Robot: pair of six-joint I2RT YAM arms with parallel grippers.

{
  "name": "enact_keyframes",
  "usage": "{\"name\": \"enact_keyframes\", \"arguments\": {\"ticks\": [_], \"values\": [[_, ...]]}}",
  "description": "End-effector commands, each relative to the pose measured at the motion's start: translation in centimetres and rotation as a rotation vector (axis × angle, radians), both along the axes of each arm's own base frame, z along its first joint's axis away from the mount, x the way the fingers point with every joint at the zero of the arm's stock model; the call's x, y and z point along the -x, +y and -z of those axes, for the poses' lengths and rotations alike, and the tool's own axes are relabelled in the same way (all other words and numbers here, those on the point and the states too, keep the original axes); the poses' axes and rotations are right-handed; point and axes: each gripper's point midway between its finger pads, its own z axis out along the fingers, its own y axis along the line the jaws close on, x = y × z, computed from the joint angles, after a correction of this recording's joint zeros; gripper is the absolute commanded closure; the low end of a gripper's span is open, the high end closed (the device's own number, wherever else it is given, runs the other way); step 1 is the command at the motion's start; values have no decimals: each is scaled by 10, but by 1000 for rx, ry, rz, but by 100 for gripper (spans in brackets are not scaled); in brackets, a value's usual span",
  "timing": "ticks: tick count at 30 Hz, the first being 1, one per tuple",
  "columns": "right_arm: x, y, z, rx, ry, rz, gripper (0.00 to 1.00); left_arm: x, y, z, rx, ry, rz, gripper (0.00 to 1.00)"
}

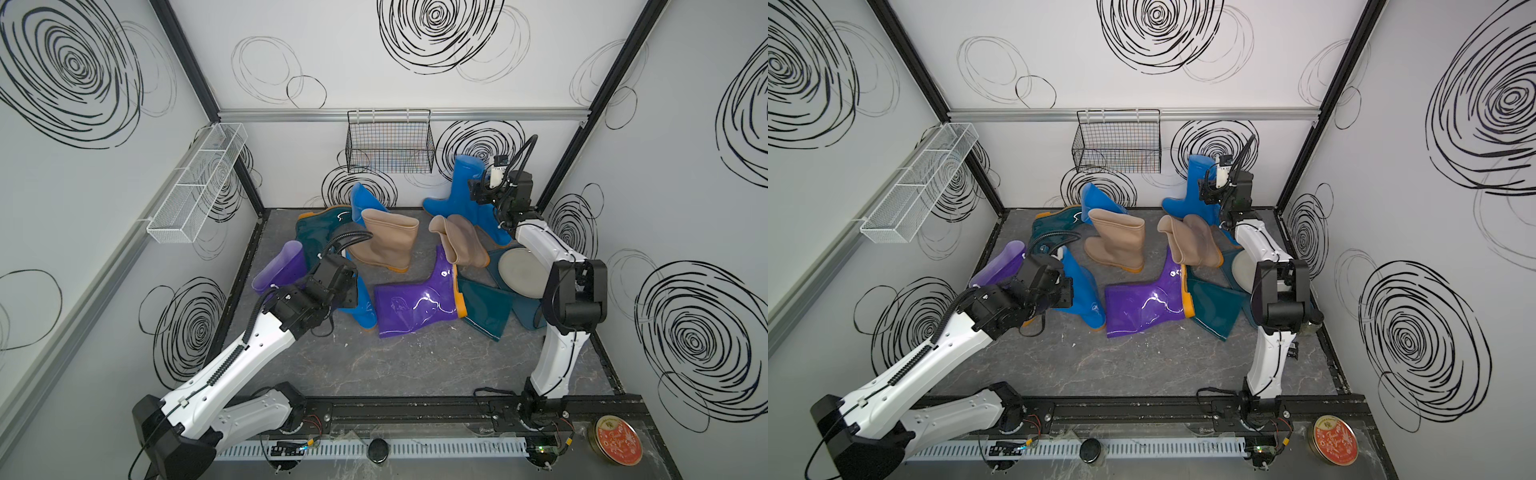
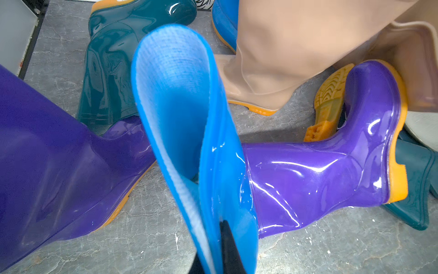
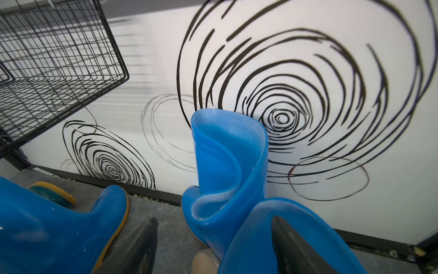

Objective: Match and arrange rain boots in pairs
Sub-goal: Pick up the rain boot at the center of the board.

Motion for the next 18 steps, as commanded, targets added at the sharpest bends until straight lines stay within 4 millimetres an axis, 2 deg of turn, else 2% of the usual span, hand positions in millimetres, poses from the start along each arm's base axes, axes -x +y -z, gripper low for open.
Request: {"name": "enact_keyframes", "arguments": {"ticks": [1, 4, 9, 13, 18], "values": [[14, -4, -38, 12, -63, -13, 11, -5, 6, -3, 3, -39, -26, 100], [7, -7, -54, 54, -65, 2, 7, -5, 5, -3, 9, -39, -22, 100], [-16, -8, -59, 99, -34, 1, 0, -5, 5, -5, 8, -40, -21, 100], [-39, -14, -49, 124, 19, 29, 0, -4, 4, -5, 4, -38, -21, 100], [-53, -17, -22, 124, 77, 35, 0, -5, 4, -5, -6, -29, -24, 100]]}}
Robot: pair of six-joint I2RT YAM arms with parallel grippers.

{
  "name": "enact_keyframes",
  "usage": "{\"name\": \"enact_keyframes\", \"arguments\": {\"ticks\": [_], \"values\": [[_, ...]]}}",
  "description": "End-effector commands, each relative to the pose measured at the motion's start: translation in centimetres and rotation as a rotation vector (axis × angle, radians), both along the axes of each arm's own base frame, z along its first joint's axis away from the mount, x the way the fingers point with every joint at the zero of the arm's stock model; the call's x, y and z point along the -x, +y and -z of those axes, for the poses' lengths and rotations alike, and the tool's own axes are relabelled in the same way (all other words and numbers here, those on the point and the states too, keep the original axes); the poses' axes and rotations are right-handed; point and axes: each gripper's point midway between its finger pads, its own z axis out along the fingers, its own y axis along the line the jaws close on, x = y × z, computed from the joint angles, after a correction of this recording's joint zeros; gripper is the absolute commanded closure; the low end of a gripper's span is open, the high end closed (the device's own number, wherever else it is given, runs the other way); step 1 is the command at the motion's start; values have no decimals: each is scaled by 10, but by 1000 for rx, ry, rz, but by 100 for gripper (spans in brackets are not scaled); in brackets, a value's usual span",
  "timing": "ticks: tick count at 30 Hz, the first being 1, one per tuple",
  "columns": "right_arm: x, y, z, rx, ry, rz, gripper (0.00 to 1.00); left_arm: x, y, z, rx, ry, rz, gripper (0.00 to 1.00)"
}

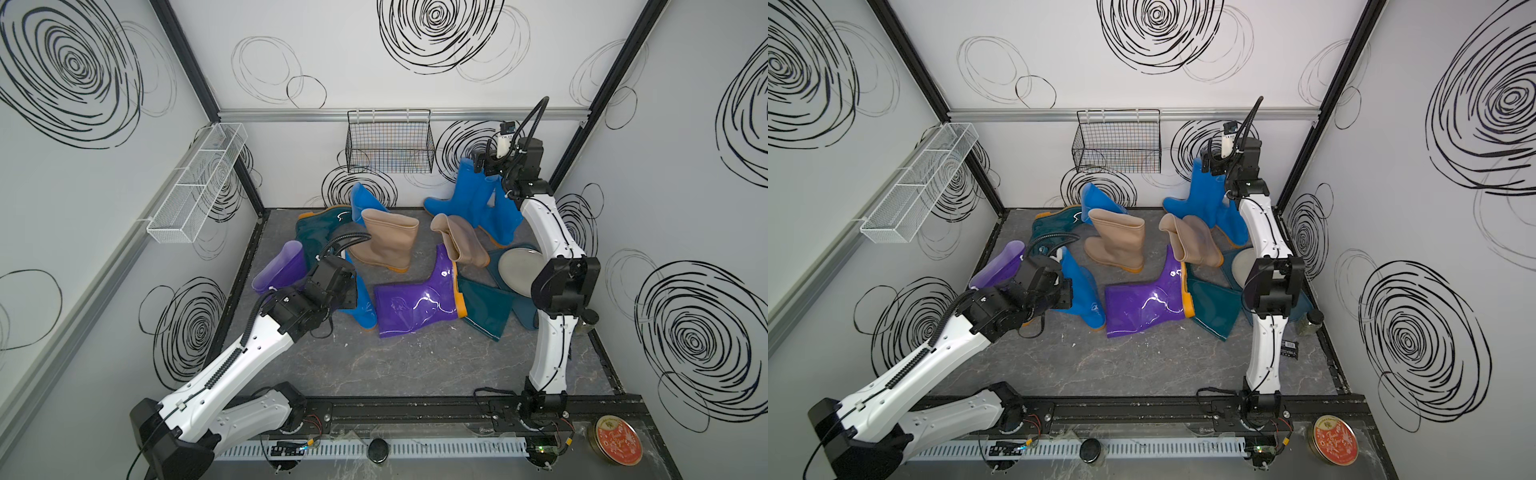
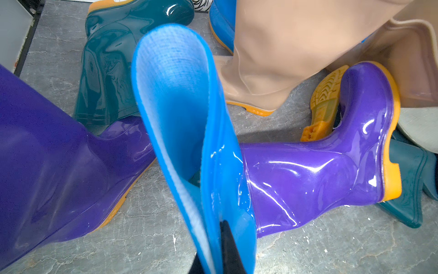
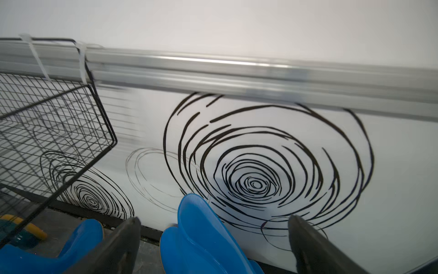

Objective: Match and arrange rain boots in pairs
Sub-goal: Pick up the rain boot at the center of the board.

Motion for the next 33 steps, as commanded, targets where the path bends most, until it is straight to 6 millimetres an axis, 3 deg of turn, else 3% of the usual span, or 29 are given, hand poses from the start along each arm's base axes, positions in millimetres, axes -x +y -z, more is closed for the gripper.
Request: {"name": "enact_keyframes", "arguments": {"ticks": [1, 9, 12, 14, 22, 26, 33], "values": [[-6, -7, 39, 27, 109, 9, 0, -6, 5, -5, -20, -21, -28, 100], [-11, 3, 96, 129, 222, -18, 0, -8, 5, -4, -41, -9, -30, 100], [-5, 14, 105, 180, 235, -42, 4, -9, 4, -5, -42, -9, -29, 100], [-2, 17, 102, 181, 232, -53, 12, -9, 4, -5, -45, -7, -31, 100], [14, 33, 108, 132, 301, -135, 74, -10, 2, -6, -41, -13, -27, 100], [23, 40, 103, 119, 319, -162, 97, -9, 3, -7, -42, -19, -27, 100], [34, 59, 52, 115, 207, -199, 100, -8, 2, -9, -30, -34, -23, 100]]}}
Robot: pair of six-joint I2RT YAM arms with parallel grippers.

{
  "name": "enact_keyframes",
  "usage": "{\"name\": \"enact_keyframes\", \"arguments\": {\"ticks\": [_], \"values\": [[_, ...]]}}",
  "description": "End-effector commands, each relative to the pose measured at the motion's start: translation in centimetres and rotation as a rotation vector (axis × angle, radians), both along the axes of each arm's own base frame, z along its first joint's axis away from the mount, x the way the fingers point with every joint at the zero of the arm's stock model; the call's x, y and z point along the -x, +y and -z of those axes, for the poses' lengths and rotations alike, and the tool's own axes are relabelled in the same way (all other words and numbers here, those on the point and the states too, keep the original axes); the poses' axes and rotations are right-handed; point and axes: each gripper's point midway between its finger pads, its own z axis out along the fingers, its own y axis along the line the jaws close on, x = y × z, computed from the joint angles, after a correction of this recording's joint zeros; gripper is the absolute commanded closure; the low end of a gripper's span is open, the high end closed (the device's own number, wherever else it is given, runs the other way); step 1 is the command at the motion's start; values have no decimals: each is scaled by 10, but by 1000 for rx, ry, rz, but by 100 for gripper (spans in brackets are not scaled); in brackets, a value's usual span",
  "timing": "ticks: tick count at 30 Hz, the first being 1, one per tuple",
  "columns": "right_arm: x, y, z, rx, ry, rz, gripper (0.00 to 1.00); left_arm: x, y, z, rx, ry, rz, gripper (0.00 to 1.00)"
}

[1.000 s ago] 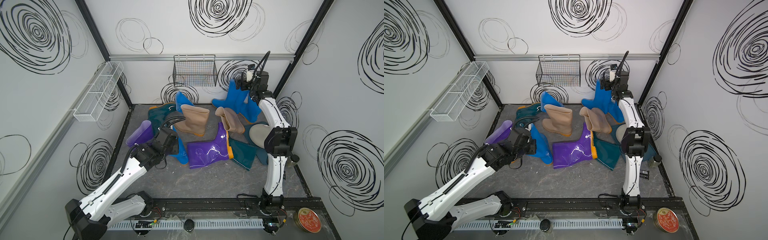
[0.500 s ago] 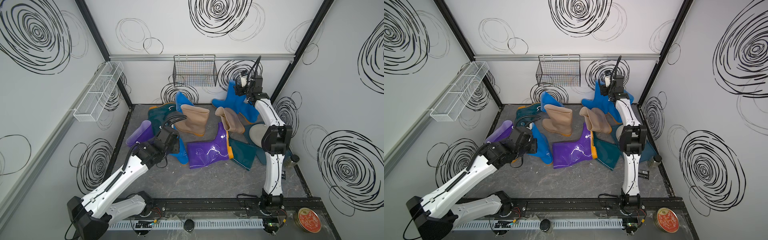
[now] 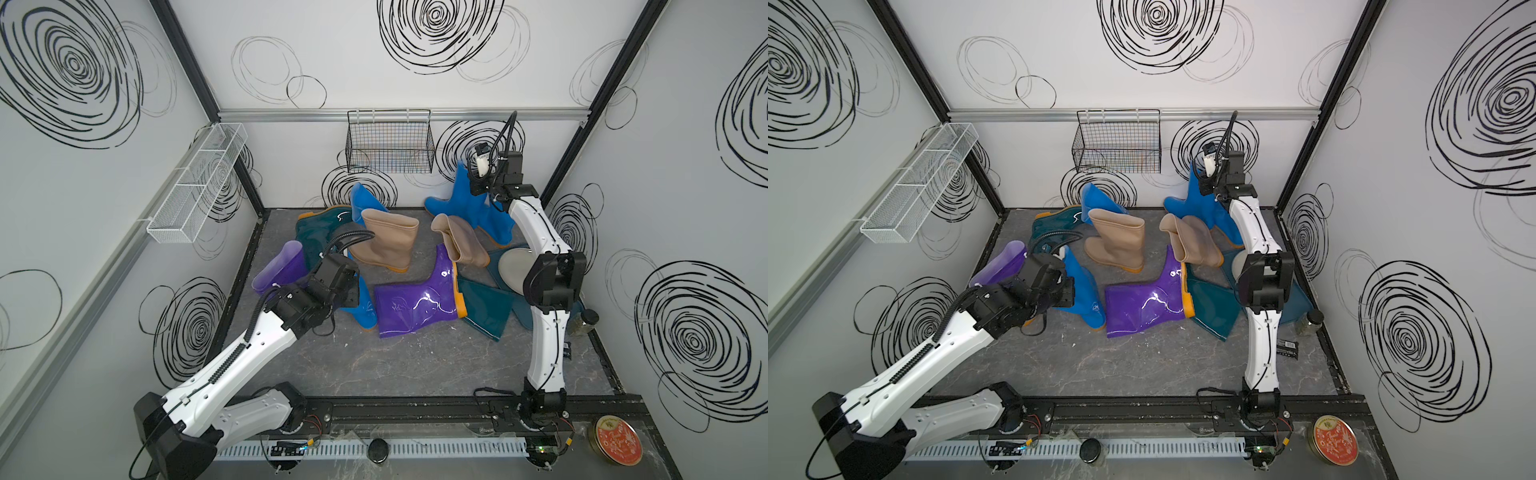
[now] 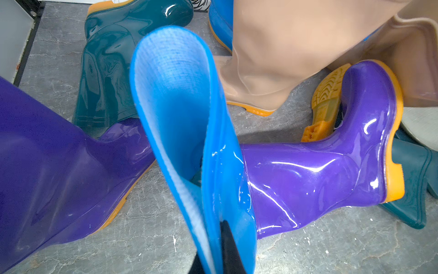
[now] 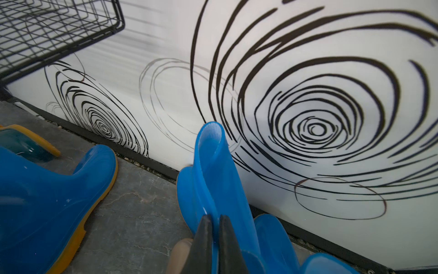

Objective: Match and arrange rain boots in pairs
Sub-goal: Pick up the rain boot at the center of the board.

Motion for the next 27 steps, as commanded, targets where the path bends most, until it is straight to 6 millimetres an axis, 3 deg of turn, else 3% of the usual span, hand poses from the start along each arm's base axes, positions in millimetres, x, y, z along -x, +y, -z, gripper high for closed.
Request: {"name": "enact_keyframes", "arguments": {"ticks": [1, 5, 14, 20, 27], "values": [[22, 14, -31, -22, -10, -39, 100, -4, 5, -8, -14, -42, -27, 100], [28, 18, -54, -48, -50, -50, 100, -2, 6, -9, -7, -51, -28, 100], [39, 19, -77, -106, -56, -23, 100, -1, 9, -14, -4, -73, -29, 100], [44, 9, -130, -139, -193, 75, 100, -4, 7, -23, -2, -100, -21, 100], [56, -26, -200, -114, -407, 288, 100, -5, 7, -30, -9, -120, -4, 100]]}}
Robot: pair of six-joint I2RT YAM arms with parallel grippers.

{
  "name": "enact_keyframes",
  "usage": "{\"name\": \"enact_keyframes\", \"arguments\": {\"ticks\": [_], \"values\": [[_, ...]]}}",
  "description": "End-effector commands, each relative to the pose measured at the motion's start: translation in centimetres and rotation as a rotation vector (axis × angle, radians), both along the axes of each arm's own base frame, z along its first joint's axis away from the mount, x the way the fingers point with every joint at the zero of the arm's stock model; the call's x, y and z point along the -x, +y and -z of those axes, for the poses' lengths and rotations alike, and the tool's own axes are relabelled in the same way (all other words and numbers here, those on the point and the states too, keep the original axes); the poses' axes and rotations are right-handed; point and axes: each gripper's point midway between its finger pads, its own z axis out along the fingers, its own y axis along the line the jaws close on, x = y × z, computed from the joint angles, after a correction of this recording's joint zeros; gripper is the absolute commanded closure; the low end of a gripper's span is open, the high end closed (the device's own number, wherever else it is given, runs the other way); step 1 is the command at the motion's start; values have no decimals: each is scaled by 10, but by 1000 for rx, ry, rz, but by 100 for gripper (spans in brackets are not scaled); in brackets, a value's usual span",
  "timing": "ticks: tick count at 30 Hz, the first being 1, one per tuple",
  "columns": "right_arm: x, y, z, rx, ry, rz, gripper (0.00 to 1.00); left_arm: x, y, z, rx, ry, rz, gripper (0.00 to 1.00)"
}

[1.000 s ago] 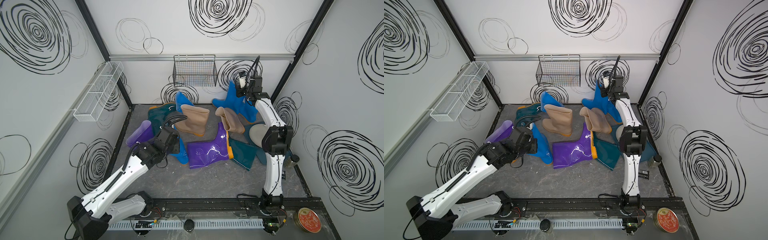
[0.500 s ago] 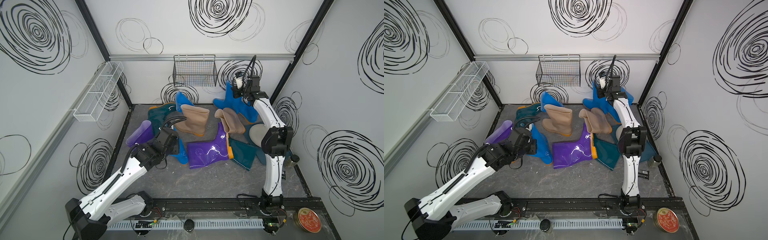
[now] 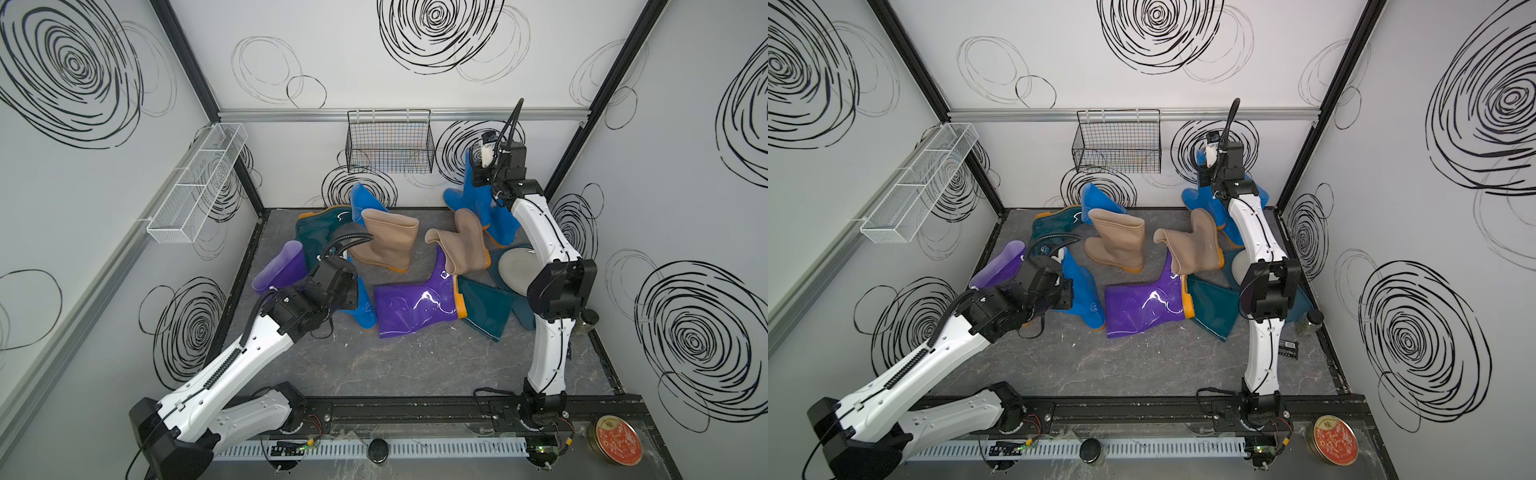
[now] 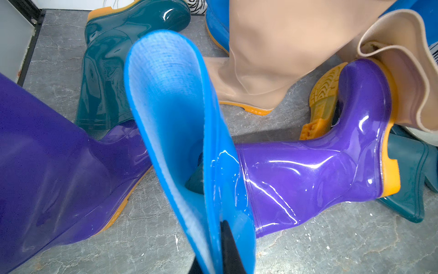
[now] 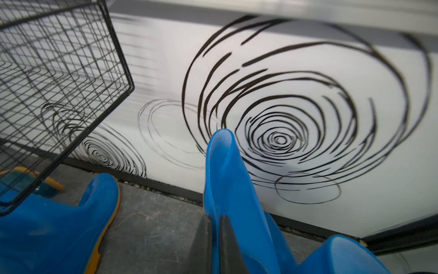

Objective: Match and arrange rain boots in pairs
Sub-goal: Pick up the rain boot at the center of the board, then pair a pair of rain boots at the center of the board.

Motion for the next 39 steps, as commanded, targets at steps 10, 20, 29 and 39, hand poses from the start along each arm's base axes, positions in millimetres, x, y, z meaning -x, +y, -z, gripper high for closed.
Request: {"name": "enact_keyframes", "arguments": {"ticks": [10, 20, 29, 39], "values": [[55, -22, -190, -37, -454, 147, 100, -15, 4, -37, -1, -127, -1, 100], [98, -6, -220, -75, -436, 37, 100, -15, 8, -42, 29, -139, 1, 100], [160, 10, -245, -140, -397, -105, 100, -18, 1, -45, 45, -153, 35, 100], [252, 50, -268, -199, -393, -258, 100, -18, 7, -48, 26, -134, 21, 100]]}}
